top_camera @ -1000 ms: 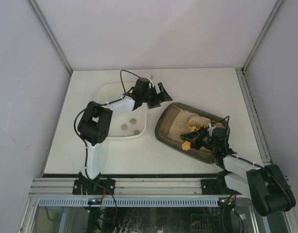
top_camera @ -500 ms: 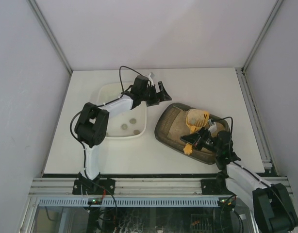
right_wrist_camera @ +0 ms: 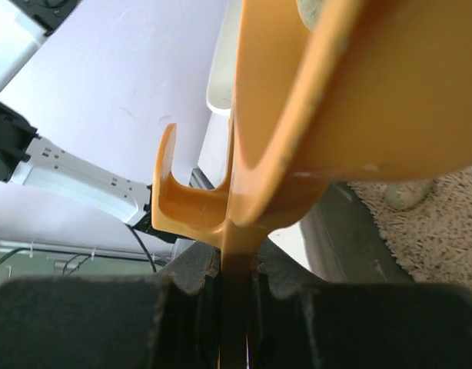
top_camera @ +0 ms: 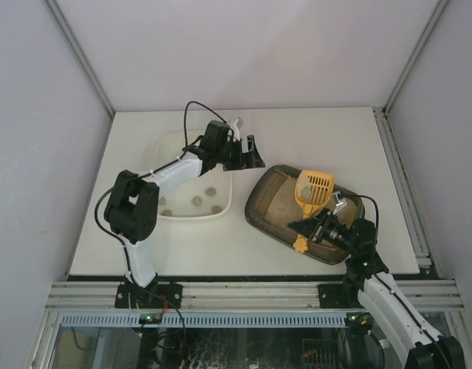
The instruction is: Clean the litter box
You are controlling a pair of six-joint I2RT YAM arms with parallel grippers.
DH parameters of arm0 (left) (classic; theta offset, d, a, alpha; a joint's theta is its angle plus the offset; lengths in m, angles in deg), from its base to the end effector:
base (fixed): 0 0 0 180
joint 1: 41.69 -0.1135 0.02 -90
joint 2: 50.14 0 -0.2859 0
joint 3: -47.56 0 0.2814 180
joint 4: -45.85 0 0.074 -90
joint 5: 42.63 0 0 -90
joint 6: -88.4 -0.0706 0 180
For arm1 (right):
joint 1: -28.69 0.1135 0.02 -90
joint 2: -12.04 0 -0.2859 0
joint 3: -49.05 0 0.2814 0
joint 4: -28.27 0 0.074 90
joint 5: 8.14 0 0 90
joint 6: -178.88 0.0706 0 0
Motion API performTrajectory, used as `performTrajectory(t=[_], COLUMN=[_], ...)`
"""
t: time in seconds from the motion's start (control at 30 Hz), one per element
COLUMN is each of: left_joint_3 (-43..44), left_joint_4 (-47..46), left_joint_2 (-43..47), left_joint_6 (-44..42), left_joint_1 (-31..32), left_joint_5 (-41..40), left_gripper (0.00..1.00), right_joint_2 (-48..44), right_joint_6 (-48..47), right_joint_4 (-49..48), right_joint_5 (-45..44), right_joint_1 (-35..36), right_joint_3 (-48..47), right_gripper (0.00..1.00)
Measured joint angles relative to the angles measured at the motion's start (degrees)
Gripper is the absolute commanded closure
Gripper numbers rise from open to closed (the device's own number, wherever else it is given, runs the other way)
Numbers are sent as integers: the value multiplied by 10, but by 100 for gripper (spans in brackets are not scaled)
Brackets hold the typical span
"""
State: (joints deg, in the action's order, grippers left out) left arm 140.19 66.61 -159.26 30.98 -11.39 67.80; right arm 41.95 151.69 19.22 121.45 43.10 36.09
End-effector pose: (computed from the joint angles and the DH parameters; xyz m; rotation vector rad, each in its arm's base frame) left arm 0.4150 -0.2710 0.2189 0.1633 2.3557 -0.9699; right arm 0.1520 0.0855 0.1564 0.2309 1.9374 1.5354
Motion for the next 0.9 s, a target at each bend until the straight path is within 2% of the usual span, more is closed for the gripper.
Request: performTrajectory(t=[0.13,0.27,0.37,0.53,0.67,0.77,0.9], left_joint_3=[-27,-47,-55,-75,-86,-87,-87], left_joint_4=[27,52,63,82,96,109,132], left_joint_2=[24,57,82,125,152,168,184], left_joint_6=[-35,-63,-80,-115,-142,-167,-197], left_joint_1=[-3,-12,-27,-52,-54,-55,-68], left_joint_5=[8,20,34,40,40,40,44], left_gripper=[0,0,0,0,0,0,0], right_joint_2=[-87,-214,-258,-257,-221,-191,-108], right_joint_6=[-4,-37,-65,-115,-159,-165,-137], right_joint_4=[41,113,164,246,287,270,218], right_joint_5=[-1,-33,-55,-84,-100,-103,-31], right_joint_1=[28,73,83,88,92,89,50], right_joint_3=[0,0,0,-1,-33,-39,-44], right_gripper=[100,100,100,100,100,100,100])
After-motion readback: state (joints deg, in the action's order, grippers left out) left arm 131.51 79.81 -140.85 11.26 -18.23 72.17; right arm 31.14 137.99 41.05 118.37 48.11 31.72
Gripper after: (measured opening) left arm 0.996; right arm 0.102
